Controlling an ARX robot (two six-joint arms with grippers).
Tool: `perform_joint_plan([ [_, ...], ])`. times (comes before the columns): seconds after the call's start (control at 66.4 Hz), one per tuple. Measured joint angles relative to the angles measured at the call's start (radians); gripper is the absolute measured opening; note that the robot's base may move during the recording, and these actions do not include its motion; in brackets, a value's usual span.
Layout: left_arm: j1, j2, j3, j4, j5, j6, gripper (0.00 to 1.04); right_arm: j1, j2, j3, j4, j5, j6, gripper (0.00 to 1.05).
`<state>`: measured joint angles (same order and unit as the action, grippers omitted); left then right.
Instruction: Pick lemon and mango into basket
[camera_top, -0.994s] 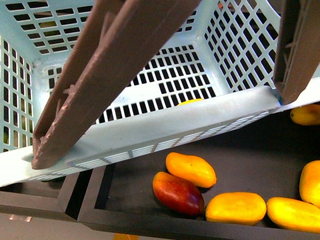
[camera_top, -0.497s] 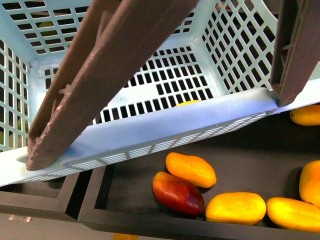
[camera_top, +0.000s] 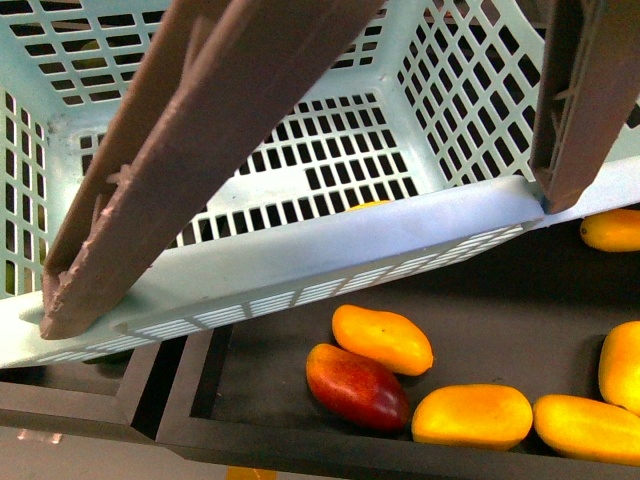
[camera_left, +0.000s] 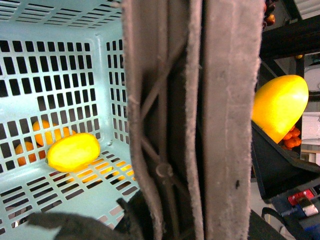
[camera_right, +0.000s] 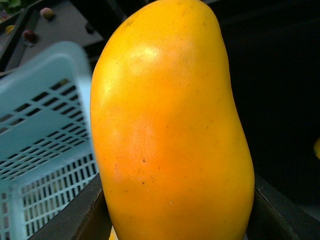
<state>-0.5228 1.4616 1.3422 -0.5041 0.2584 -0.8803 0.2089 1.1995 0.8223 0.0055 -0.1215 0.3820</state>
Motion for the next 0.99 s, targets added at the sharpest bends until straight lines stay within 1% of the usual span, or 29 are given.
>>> perform_joint_plan([
  [0.181, 0.0, 0.0, 0.0, 0.0, 0.001, 0.0, 0.15, 0.139, 0.042, 0.016, 0.023, 0.056, 0.015, 0.58],
  [0.362, 0.0, 0.0, 0.0, 0.0, 0.001, 0.0, 0.15, 0.239, 0.137, 0.05, 0.041, 0.15, -0.014, 0.58],
  [0.392, 0.0, 0.0, 0.0, 0.0, 0.0, 0.0, 0.15, 0.253, 0.154, 0.058, 0.041, 0.18, -0.02, 0.64],
  [0.467, 0.0, 0.0, 0.0, 0.0, 0.0, 0.0, 0.15, 0.267, 0.169, 0.066, 0.04, 0.201, -0.02, 0.77],
  [0.633, 0.0, 0.0, 0.0, 0.0, 0.0, 0.0, 0.15, 0.266, 0.148, 0.074, 0.033, 0.27, -0.016, 0.97],
  [0.678, 0.0, 0.0, 0.0, 0.0, -0.002, 0.001, 0.15, 0.259, 0.134, 0.074, 0.026, 0.293, -0.018, 0.97],
  [0.723, 0.0, 0.001, 0.0, 0.0, 0.0, 0.002, 0.15, 0.245, 0.11, 0.073, 0.012, 0.336, -0.021, 0.96],
  [0.784, -0.001, 0.001, 0.0, 0.0, 0.002, -0.001, 0.15, 0.216, 0.071, 0.069, -0.016, 0.397, -0.028, 0.96],
  [0.844, -0.001, 0.001, 0.0, 0.0, 0.0, -0.001, 0.15, 0.17, 0.011, 0.054, -0.049, 0.481, -0.044, 0.96],
  [0.889, 0.0, 0.001, 0.0, 0.0, -0.002, 0.0, 0.15, 0.152, -0.013, 0.045, -0.056, 0.513, -0.049, 0.96],
  [0.934, 0.001, 0.001, 0.0, 0.0, -0.006, 0.0, 0.15, 0.127, -0.048, 0.009, 0.018, 0.502, -0.094, 0.92],
  [0.949, 0.001, 0.001, 0.0, 0.0, -0.008, 0.0, 0.15, 0.118, -0.064, -0.023, 0.094, 0.483, -0.119, 0.89],
  [0.994, 0.001, 0.001, 0.0, 0.0, -0.008, 0.001, 0.15, 0.108, -0.087, -0.072, 0.205, 0.452, -0.179, 0.84],
])
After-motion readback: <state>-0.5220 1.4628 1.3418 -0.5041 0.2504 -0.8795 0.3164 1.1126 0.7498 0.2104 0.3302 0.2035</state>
